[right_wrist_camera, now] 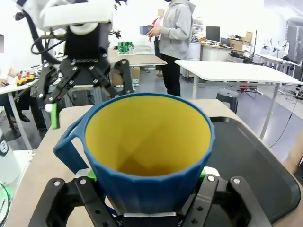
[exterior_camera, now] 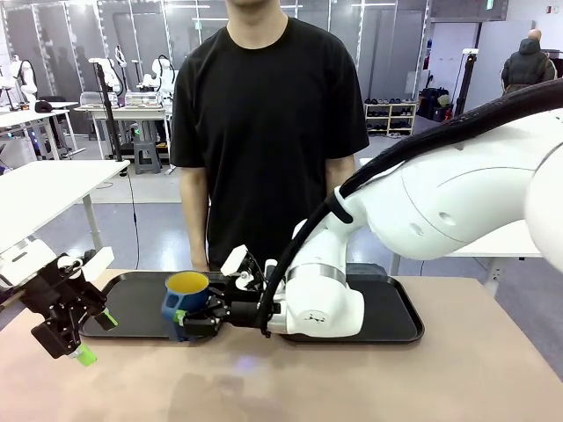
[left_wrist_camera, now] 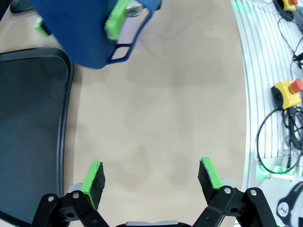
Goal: Sort and store the cups by type.
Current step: Pick up the Handle plastic cup and place it into the empty Flat Tray.
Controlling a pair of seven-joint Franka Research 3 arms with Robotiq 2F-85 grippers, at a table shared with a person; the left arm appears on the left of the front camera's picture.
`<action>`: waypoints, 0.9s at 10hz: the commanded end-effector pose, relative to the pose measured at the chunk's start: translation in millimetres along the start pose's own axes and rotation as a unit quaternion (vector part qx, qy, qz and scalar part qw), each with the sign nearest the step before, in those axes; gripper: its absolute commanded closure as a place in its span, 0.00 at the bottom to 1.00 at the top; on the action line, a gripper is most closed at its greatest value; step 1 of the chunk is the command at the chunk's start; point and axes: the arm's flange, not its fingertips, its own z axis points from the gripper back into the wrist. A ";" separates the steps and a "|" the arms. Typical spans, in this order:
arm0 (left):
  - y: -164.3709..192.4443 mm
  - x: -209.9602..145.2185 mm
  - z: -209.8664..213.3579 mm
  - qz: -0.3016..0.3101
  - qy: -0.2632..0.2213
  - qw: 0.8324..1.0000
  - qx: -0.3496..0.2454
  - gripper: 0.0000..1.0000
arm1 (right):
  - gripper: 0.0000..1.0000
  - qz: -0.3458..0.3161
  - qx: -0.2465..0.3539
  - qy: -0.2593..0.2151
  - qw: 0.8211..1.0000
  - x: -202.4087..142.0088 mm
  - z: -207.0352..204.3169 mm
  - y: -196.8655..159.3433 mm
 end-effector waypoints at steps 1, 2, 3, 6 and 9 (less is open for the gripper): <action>0.1 -0.8 -3.0 0.000 -0.002 1.000 0.009 0.00 | 0.25 0.016 -0.037 0.003 0.999 -27.4 -25.2 13.3; 0.1 -0.8 -3.0 0.000 -0.002 1.000 0.009 0.00 | 0.25 0.021 -0.045 0.007 0.999 -30.5 -32.5 12.3; 0.1 -0.8 -3.0 0.000 -0.002 1.000 0.009 0.00 | 0.25 0.023 -0.063 0.005 0.998 -33.7 -38.9 6.5; 0.1 -0.8 -3.0 0.000 -0.002 1.000 0.009 0.00 | 0.25 0.018 -0.082 0.027 0.996 -40.1 -54.9 -3.4; 0.1 -0.8 -3.0 0.000 -0.002 1.000 0.009 0.00 | 0.25 0.013 -0.110 0.018 0.994 -52.3 -61.3 -17.7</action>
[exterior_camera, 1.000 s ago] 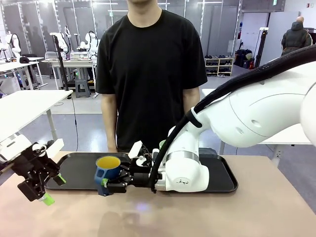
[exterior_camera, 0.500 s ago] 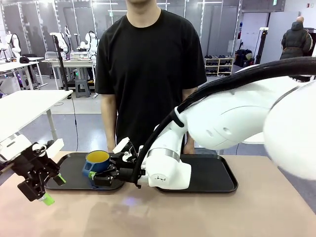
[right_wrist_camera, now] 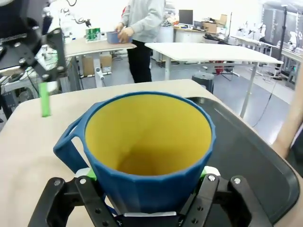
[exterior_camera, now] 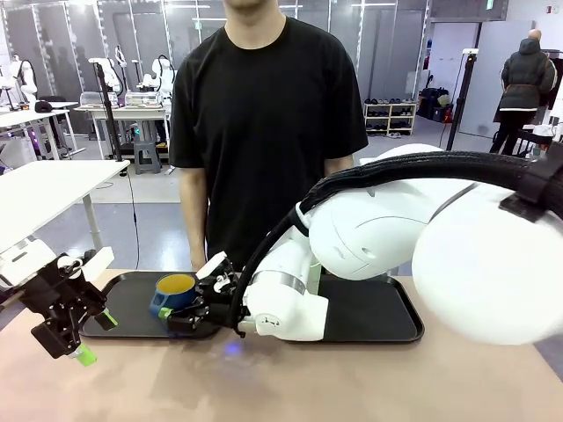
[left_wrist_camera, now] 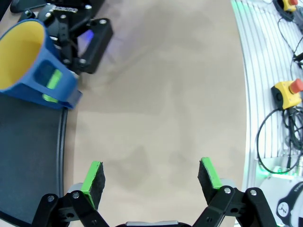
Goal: Sort and store the cups by type.
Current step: Pick up the Handle plastic cup and place it into the empty Flat Tray.
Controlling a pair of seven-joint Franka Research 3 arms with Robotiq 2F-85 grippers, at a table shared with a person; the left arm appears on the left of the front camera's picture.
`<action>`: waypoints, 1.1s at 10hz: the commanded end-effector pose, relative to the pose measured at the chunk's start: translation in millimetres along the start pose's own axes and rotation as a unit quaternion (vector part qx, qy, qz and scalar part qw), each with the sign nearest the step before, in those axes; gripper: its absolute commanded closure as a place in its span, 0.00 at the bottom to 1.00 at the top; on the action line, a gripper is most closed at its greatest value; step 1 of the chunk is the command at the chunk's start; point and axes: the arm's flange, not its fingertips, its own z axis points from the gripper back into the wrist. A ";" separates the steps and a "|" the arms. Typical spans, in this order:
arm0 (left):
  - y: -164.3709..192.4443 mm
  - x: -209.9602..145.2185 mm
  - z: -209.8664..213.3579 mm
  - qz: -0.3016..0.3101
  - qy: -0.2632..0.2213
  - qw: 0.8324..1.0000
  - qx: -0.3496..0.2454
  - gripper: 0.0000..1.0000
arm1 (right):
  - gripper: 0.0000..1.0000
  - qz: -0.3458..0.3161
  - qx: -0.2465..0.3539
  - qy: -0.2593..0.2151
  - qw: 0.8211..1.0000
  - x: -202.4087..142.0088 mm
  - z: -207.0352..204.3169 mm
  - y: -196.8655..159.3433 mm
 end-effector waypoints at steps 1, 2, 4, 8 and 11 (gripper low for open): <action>0.1 -0.7 -3.0 0.000 -0.002 1.000 0.009 0.00 | 0.25 0.014 -0.041 -0.020 0.999 -16.5 -9.4 20.2; 0.1 -0.7 -3.0 0.000 -0.002 1.000 0.009 0.00 | 0.25 0.008 -0.047 -0.028 0.998 -17.6 -9.0 16.9; 0.1 -0.7 -3.0 0.000 -0.002 1.000 0.009 0.00 | 0.25 -0.007 -0.052 -0.017 0.998 -22.4 -9.6 12.0; 0.1 -0.7 -3.0 0.000 -0.002 1.000 0.009 0.00 | 0.25 -0.008 -0.063 0.000 0.998 -28.7 -15.2 9.8; 0.1 -0.7 -3.0 0.000 -0.002 1.000 0.009 0.00 | 0.25 -0.010 -0.067 0.013 0.998 -37.1 -18.1 10.1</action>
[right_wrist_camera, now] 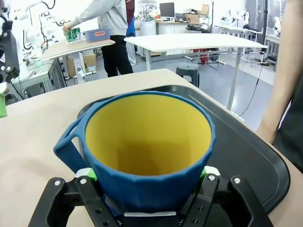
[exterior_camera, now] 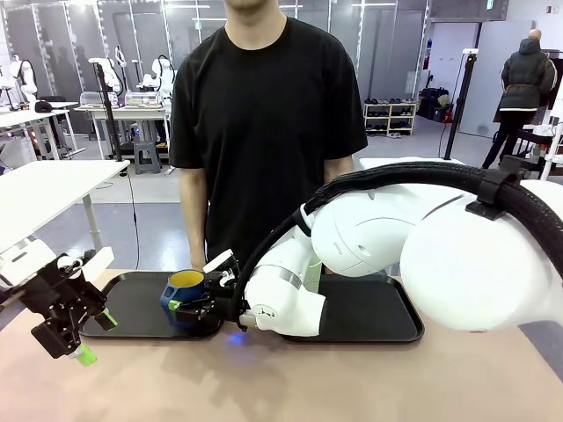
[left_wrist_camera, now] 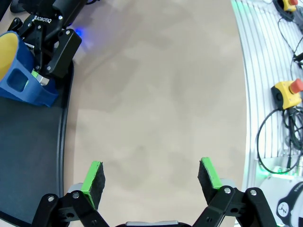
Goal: Sort and store the cups by type.
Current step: Pick up the Handle plastic cup and place it into the empty Flat Tray.
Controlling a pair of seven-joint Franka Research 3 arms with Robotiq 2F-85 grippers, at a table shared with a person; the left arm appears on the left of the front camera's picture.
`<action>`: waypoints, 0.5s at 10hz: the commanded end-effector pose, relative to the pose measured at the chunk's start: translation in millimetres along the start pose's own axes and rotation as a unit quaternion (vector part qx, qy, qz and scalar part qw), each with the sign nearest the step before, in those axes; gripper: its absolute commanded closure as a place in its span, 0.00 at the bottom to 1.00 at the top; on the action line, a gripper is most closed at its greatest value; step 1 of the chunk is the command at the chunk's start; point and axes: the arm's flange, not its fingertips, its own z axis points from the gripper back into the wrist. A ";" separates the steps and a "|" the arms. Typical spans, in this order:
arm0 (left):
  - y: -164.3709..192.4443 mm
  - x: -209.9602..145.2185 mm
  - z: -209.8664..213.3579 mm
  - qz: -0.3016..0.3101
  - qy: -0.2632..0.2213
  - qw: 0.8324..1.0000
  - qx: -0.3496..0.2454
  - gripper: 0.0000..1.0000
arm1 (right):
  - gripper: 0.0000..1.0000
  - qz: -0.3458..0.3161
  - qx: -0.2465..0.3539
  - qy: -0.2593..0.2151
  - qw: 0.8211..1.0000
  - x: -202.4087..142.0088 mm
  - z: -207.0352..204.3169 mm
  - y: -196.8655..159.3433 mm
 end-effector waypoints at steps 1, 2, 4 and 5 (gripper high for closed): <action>0.1 -0.6 -3.0 0.000 -0.002 1.000 0.009 0.00 | 0.25 0.016 -0.027 0.002 1.000 -26.8 -4.4 42.0; 0.1 -0.6 -3.0 0.000 -0.002 1.000 0.009 0.00 | 0.25 0.015 -0.027 0.007 0.999 -29.8 -5.6 42.8; 0.1 -0.6 -3.0 0.000 -0.002 1.000 0.009 0.00 | 0.25 0.017 -0.026 0.013 0.999 -32.5 -5.9 44.5; 0.1 -0.6 -3.0 0.000 -0.002 1.000 0.009 0.00 | 0.25 0.018 -0.027 0.010 0.999 -32.3 -4.7 44.8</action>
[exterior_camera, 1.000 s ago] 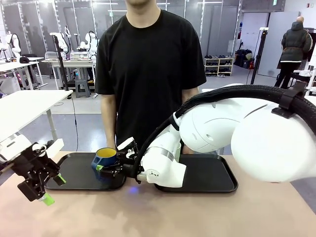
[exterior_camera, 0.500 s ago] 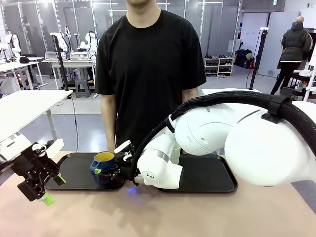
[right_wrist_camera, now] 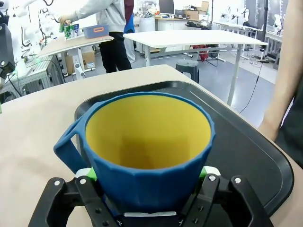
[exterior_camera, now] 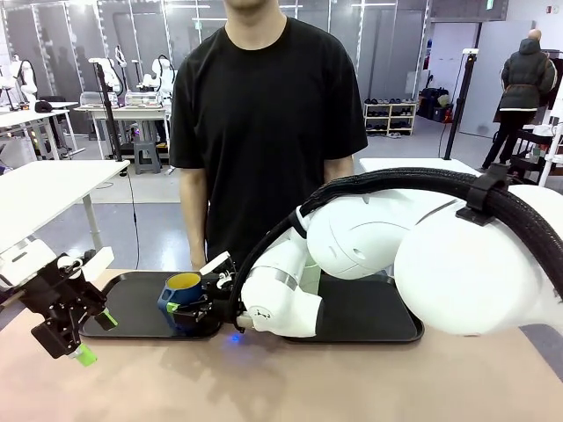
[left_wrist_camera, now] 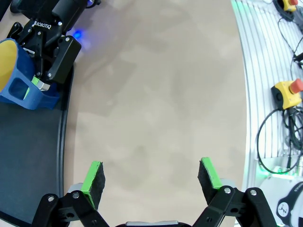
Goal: Sort and store the cups by type.
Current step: Pick up the Handle plastic cup and place it into the empty Flat Tray.
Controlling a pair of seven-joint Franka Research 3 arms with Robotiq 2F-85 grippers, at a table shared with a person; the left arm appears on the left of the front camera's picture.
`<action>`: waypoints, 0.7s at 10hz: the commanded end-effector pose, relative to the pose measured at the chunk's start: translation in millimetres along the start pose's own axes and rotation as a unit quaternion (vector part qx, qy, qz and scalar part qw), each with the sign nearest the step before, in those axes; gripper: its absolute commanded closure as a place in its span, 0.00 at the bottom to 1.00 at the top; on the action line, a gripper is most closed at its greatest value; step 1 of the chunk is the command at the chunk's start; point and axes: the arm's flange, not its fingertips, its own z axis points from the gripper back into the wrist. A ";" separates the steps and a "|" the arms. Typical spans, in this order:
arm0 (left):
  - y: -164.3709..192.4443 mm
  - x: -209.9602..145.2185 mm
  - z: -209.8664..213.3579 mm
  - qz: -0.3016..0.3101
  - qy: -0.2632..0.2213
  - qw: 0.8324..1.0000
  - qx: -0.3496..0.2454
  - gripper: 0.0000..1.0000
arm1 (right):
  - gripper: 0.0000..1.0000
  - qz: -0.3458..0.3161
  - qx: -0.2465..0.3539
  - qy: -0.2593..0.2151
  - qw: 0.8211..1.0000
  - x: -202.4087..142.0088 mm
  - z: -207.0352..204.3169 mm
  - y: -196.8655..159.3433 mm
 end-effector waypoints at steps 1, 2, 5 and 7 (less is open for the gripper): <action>0.1 -0.6 -3.0 0.000 -0.002 1.000 0.009 0.00 | 0.25 0.014 -0.027 -0.002 1.000 -29.0 2.2 43.7; 0.1 -0.6 -3.0 0.000 -0.002 1.000 0.009 0.00 | 0.11 0.010 -0.031 0.003 0.999 -29.3 3.2 43.7; 0.1 -0.6 -3.0 0.000 -0.002 1.000 0.009 0.00 | 0.00 0.010 -0.031 0.000 0.999 -30.3 8.2 44.8; 0.1 -0.6 -3.0 0.000 -0.002 1.000 0.009 0.00 | 0.00 0.024 -0.033 0.012 0.999 -29.3 10.0 46.1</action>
